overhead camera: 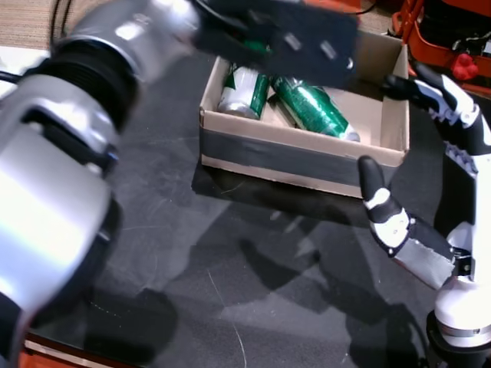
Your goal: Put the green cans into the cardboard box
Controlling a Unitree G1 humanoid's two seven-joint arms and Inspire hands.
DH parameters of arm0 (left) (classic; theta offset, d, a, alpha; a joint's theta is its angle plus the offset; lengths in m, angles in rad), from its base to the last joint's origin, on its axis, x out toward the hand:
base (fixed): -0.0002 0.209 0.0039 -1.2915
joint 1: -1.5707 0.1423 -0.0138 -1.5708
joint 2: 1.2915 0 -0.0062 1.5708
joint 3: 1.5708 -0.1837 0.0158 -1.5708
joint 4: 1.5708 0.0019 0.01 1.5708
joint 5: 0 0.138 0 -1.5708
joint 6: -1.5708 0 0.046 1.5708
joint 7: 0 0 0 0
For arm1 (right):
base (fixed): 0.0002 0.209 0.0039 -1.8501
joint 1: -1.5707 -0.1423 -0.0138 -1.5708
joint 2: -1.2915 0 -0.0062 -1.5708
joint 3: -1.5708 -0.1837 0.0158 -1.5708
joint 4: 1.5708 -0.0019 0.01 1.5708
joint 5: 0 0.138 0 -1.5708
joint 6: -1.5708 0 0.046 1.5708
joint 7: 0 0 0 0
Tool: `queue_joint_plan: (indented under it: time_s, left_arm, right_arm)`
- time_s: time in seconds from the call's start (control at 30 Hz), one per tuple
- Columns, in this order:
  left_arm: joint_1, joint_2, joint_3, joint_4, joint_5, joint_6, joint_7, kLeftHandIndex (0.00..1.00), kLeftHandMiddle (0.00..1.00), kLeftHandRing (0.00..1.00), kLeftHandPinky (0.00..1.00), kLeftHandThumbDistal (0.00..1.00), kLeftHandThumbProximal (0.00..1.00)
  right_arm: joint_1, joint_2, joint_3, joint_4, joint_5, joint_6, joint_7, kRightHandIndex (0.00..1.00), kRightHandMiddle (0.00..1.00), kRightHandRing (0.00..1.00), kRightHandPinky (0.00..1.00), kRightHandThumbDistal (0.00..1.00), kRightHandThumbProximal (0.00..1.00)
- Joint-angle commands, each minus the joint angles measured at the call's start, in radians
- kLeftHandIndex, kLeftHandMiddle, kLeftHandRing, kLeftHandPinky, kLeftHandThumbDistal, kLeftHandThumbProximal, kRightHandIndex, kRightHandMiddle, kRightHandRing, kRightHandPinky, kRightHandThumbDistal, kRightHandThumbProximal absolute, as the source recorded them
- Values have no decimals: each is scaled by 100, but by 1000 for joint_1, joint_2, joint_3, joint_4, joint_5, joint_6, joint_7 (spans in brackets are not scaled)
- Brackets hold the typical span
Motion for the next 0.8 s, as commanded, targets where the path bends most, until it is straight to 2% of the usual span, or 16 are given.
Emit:
queue_joint_plan:
  time_s: [0.0, 0.03, 0.1, 0.17, 0.2, 0.27, 0.3, 0.37, 0.47, 0.5, 0.53, 0.57, 0.63, 0.67, 0.7, 0.77]
  left_arm:
    - [90, -2, 96, -57, -189, -34, -236, 100, 100, 100, 88, 100, 17]
    - [126, -4, 136, -93, -287, -26, -355, 100, 100, 100, 88, 100, 9]
    - [193, -5, 199, -150, -435, -13, -534, 100, 100, 100, 88, 100, 11]
    - [260, 4, 254, -176, -528, 11, -654, 99, 100, 100, 88, 100, 16]
    - [292, 12, 284, -179, -569, 33, -709, 100, 100, 100, 88, 96, 15]
    - [356, 34, 330, -181, -621, 88, -777, 100, 100, 100, 88, 92, 18]
    - [389, 39, 348, -187, -636, 100, -789, 100, 100, 100, 87, 93, 21]
    - [467, 31, 394, -219, -684, 129, -818, 99, 97, 100, 86, 93, 24]
    - [590, -17, 443, -332, -795, 265, -884, 94, 95, 99, 85, 93, 25]
    - [635, -38, 450, -387, -831, 325, -893, 92, 92, 97, 87, 99, 33]
    - [694, -65, 457, -455, -880, 414, -891, 91, 91, 96, 85, 100, 32]
    - [749, -93, 461, -524, -930, 504, -882, 91, 90, 96, 84, 96, 29]
    - [843, -148, 471, -639, -1022, 651, -877, 91, 92, 98, 86, 85, 35]
    - [892, -175, 471, -701, -1058, 709, -864, 91, 92, 98, 86, 93, 36]
    - [930, -196, 474, -745, -1077, 739, -861, 91, 93, 99, 88, 96, 39]
    - [992, -230, 486, -796, -1102, 769, -873, 91, 93, 99, 89, 100, 43]
  right_arm:
    - [-11, -22, 22, 18, 34, -2, 1, 69, 69, 74, 83, 88, 49]
    - [-13, -28, 32, 20, 42, 3, 4, 70, 70, 75, 84, 92, 49]
    - [-17, -41, 45, 29, 47, 4, 13, 72, 71, 76, 85, 89, 47]
    - [-25, -53, 61, 43, 60, -2, 16, 72, 71, 76, 85, 91, 44]
    - [-28, -56, 66, 49, 66, -4, 17, 72, 71, 76, 85, 91, 45]
    - [-34, -64, 81, 61, 82, -7, 22, 72, 71, 76, 85, 90, 45]
    - [-35, -71, 92, 64, 94, -5, 26, 72, 71, 76, 85, 90, 45]
    - [-38, -80, 115, 67, 124, -1, 37, 72, 71, 76, 85, 91, 45]
    - [-35, -98, 157, 62, 187, 18, 61, 73, 72, 76, 85, 94, 47]
    - [-33, -105, 170, 58, 208, 25, 72, 73, 72, 76, 85, 95, 47]
    - [-30, -111, 186, 52, 231, 33, 85, 73, 72, 76, 85, 96, 46]
    - [-26, -116, 200, 44, 257, 40, 98, 73, 71, 75, 85, 96, 45]
    - [-17, -124, 221, 29, 298, 45, 122, 71, 71, 75, 85, 93, 45]
    - [-13, -127, 226, 22, 312, 44, 132, 70, 71, 76, 85, 93, 48]
    - [-9, -131, 231, 15, 326, 41, 142, 69, 70, 76, 85, 92, 51]
    - [3, -138, 238, -1, 349, 32, 159, 69, 70, 76, 85, 88, 53]
